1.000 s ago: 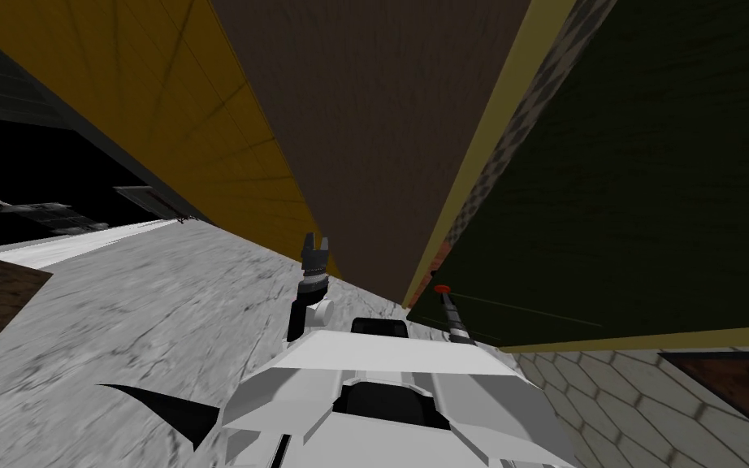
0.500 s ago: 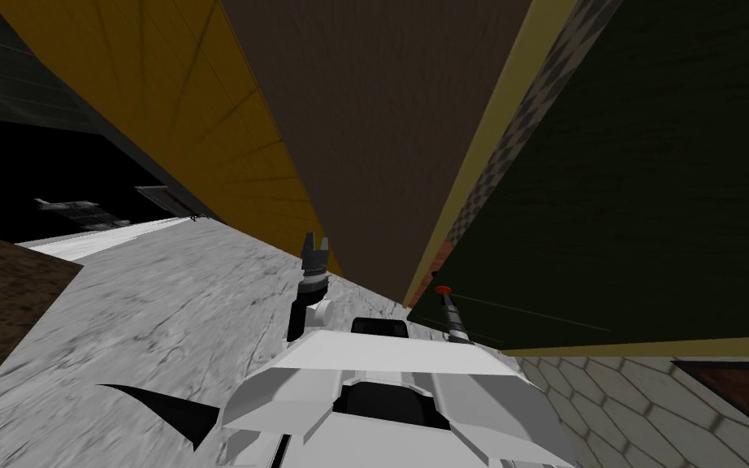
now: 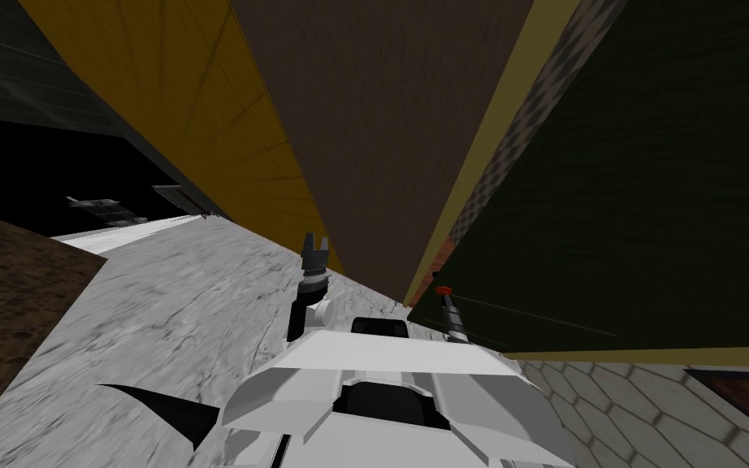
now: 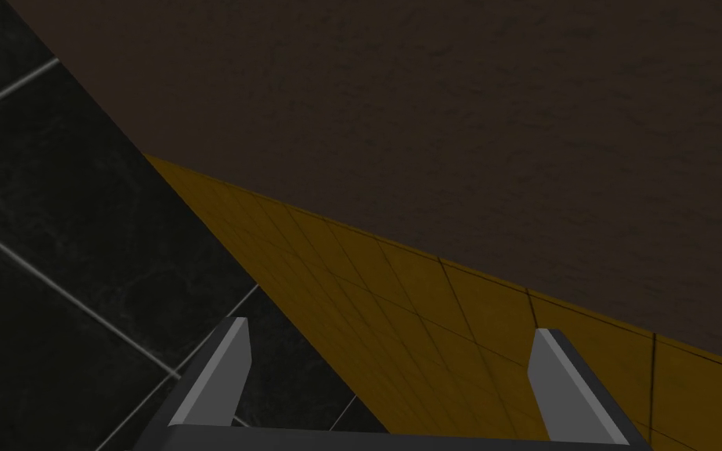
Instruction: Pull the door open
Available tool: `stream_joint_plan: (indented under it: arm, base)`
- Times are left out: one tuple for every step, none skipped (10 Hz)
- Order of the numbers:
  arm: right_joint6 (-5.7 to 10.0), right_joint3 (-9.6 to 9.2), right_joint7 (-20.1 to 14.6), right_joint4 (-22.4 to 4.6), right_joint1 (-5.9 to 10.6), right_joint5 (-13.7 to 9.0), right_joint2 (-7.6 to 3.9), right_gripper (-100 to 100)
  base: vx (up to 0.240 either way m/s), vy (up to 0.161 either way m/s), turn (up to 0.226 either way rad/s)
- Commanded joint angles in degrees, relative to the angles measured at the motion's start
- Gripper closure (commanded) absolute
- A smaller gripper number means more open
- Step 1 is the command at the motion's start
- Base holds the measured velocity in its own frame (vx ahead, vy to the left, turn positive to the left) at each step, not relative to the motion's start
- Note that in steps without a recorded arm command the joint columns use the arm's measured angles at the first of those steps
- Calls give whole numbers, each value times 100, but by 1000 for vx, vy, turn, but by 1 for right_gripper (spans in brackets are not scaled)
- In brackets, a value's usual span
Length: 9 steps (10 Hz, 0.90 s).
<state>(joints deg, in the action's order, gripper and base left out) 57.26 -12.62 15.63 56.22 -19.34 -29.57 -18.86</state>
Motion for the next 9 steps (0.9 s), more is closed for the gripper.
stream_joint_plan:
  arm:
    - [57,-112,-286,111,-28,-74,73,100]
    - [57,-112,-382,111,-28,-74,73,100]
    - [73,-148,-599,148,-56,-142,83,100]
    - [89,-184,-766,184,-84,-211,93,100]
    - [89,-184,-856,184,-84,-211,93,100]
    - [105,-220,-1047,221,-112,-280,103,100]
    - [105,-220,-1093,221,-112,-280,103,100]
    - [121,-256,-1310,258,-140,-349,113,100]
    - [121,-256,-1330,258,-140,-349,113,100]
  base:
    - [-41,-17,101]
    - [-34,-16,48]
    - [-34,-18,53]
    - [-45,-21,76]
    - [-32,-15,33]
    - [-35,-18,56]
    - [-24,-5,42]
    - [-23,-5,56]
    - [-21,-9,24]
